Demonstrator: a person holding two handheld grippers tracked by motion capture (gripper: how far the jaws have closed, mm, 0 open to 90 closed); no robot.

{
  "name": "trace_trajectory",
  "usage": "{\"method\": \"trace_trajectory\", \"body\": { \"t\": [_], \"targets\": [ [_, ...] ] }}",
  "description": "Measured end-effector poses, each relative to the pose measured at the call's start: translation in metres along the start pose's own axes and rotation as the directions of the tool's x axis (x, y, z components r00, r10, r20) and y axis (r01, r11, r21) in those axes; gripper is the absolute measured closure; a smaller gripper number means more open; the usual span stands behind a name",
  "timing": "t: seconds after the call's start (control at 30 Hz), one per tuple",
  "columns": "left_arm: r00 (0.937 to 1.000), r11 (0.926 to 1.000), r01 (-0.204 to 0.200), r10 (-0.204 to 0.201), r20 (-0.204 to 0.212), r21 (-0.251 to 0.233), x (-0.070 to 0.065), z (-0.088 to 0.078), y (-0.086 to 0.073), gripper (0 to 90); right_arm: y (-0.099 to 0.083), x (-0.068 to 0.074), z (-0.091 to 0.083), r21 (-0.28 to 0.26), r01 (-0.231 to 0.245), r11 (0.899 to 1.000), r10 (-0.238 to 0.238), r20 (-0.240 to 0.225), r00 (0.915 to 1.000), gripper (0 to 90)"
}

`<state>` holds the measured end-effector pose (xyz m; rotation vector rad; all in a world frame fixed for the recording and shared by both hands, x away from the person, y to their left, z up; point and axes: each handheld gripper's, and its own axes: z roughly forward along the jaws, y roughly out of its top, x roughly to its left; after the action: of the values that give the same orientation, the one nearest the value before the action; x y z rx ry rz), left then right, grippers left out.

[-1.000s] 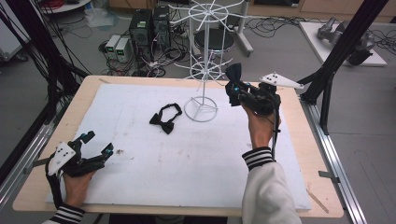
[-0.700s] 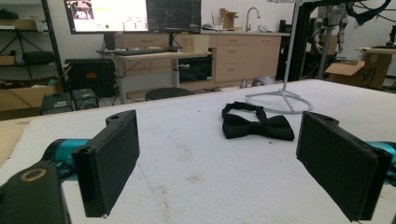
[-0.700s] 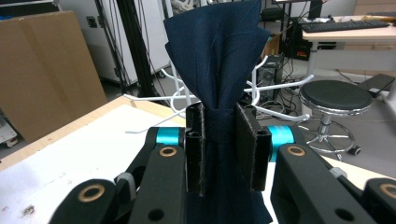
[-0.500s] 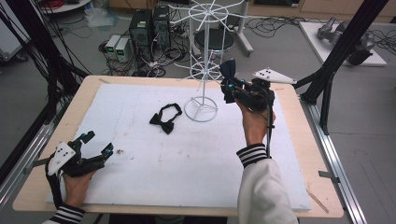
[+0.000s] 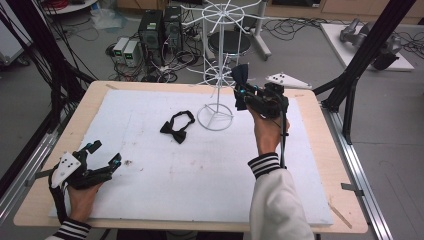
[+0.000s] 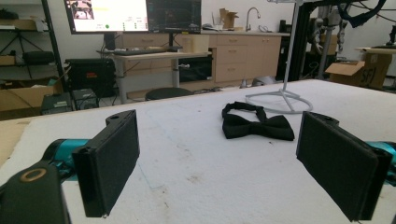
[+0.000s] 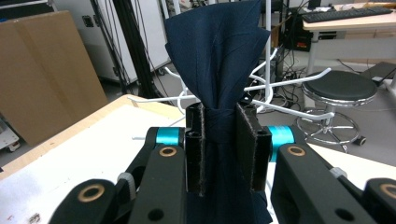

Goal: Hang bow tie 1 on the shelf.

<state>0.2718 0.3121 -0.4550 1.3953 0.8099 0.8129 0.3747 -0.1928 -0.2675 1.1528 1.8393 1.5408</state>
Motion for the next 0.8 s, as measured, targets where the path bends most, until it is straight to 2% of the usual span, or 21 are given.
{"method": "trace_trajectory", "body": {
  "t": [0.47, 0.8],
  "targets": [
    [1.0, 1.0, 0.0, 0.0, 0.0, -0.001, 0.0, 0.0, 0.0, 13.8, 0.004, 0.009, 0.01, 0.014, -0.004, 1.0, 0.005, -0.001, 1.0, 74.8],
    [1.0, 1.0, 0.0, 0.0, 0.0, 0.003, 0.0, 0.0, 0.0, 13.8, 0.002, 0.014, 0.018, 0.032, 0.012, 0.999, -0.012, 0.014, 0.9998, 74.8]
  ]
}}
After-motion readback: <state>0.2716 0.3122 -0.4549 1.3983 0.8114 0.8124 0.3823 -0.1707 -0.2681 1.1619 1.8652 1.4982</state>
